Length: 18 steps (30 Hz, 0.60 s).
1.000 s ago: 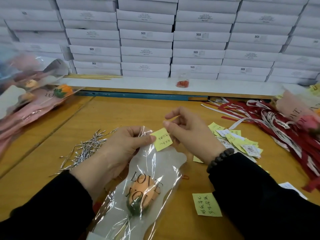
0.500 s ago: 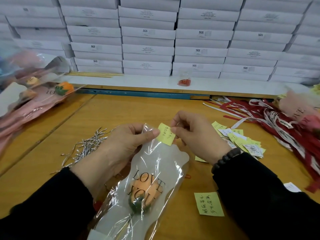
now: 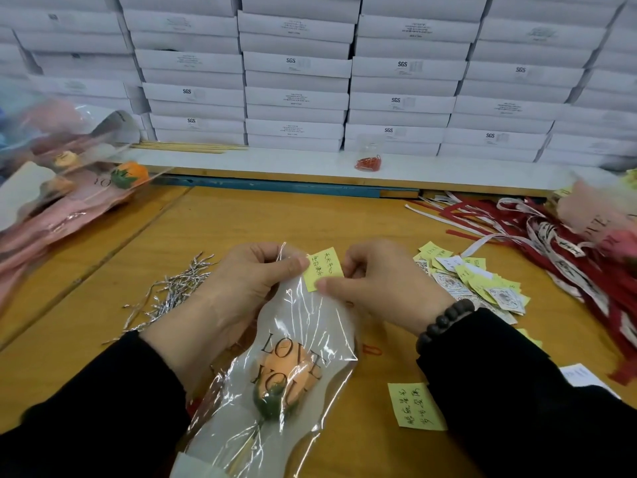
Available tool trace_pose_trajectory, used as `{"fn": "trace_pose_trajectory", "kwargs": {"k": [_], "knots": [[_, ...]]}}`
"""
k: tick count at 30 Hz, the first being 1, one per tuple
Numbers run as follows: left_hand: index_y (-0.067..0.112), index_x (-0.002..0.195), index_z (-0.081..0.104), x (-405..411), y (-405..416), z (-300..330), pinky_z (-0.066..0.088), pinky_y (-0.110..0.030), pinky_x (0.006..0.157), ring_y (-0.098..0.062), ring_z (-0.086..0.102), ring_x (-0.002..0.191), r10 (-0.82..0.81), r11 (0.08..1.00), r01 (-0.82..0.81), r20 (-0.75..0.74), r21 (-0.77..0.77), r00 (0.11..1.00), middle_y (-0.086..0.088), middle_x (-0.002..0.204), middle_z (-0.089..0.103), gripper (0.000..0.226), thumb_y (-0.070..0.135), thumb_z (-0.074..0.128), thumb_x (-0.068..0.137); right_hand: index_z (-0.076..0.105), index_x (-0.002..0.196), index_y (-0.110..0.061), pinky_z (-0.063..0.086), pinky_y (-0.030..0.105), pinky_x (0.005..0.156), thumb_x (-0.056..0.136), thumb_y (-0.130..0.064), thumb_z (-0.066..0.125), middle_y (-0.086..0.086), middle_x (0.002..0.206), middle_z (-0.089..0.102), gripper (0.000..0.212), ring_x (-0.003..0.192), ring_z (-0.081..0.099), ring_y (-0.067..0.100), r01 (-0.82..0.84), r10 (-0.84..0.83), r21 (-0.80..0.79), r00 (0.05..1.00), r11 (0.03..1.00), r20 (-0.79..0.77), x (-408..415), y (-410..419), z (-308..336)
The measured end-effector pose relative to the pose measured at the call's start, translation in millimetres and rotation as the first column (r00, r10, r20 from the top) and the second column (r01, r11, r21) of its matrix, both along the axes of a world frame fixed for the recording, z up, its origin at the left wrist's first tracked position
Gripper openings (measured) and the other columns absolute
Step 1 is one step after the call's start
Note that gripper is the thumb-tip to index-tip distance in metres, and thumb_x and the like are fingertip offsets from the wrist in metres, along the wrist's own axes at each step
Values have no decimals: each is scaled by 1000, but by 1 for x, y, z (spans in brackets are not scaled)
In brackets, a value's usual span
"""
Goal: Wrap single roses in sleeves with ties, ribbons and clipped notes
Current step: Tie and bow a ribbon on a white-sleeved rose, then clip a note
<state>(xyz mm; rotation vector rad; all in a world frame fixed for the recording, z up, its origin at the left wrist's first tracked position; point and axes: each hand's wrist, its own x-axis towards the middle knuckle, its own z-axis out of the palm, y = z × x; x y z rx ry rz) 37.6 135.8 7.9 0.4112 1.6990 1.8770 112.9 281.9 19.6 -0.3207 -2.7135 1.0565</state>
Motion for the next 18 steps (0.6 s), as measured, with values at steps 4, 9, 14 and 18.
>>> {"fn": "trace_pose_trajectory", "kwargs": {"k": [4,9,14,18], "knots": [[7,69,68,0,-1,1,53,-25,51,-18,62,54,-49,998,47,-47,-36,998,-12,68,68,8,14,69,66,64,82,-23,41,16,49,85,-19,66,-7,70,60,5,52,53,1,-106,103,-199,994,974,-26,2,-5,0],[-1,88,69,-2,-2,1,54,-27,58,-24,62,66,-31,999,30,-48,-21,998,-20,86,67,29,13,70,62,46,66,-28,34,8,41,96,-15,48,-1,67,56,33,43,49,-1,45,-62,-94,982,995,-179,1,0,2],[-10,97,62,1,2,1,51,-32,68,-32,59,78,-32,998,28,-93,-48,995,-31,95,63,33,7,69,70,44,69,-21,33,8,40,100,-21,35,-2,66,50,33,52,43,5,-23,3,-115,985,993,-172,1,1,11],[-9,99,62,4,4,-1,46,-28,61,-25,56,71,-75,995,64,-149,-75,986,-22,89,60,23,-2,65,78,56,70,-19,37,11,47,95,-14,50,-6,59,53,26,44,49,-2,-137,112,-137,979,981,-173,-2,-3,12]]}}
